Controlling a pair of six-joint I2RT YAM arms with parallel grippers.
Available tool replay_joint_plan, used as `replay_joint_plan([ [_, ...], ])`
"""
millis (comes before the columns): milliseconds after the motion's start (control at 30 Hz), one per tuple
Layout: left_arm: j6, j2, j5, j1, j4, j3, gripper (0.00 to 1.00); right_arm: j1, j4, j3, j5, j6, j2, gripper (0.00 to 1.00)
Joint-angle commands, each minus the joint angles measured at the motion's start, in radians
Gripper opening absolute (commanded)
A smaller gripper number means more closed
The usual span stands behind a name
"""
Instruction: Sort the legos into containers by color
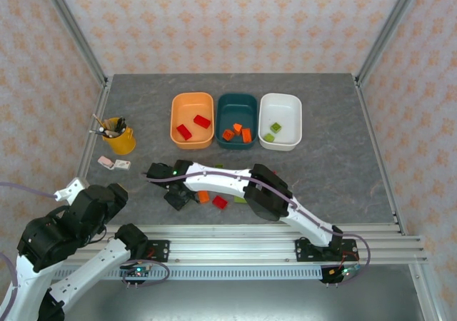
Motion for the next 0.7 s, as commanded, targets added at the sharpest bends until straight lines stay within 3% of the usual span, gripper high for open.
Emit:
replay_joint_plan([
  [0,-0.015,-0.011,-0.027,0.003,-0.021,0.001,0.77,0.007,-0.041,0.025,0.055,0.020,0.025,0.41],
  [167,0.015,-0.009,-0.005,0.003,0.029,-0.020,0.77,-0.001,-0.022,0.012,0.066,0.047,-0.017,0.34],
  [367,0.100,0.010,0.122,0.003,0.219,-0.096,0.77,-0.072,0.074,-0.090,0.063,0.107,-0.171,0.32],
  [533,0.194,0.121,0.275,0.002,0.448,-0.147,0.77,-0.197,0.111,-0.200,0.096,0.137,-0.352,0.32],
  [667,0.262,0.268,0.382,0.002,0.670,-0.152,0.77,-0.362,0.119,-0.309,0.098,0.162,-0.509,0.32],
])
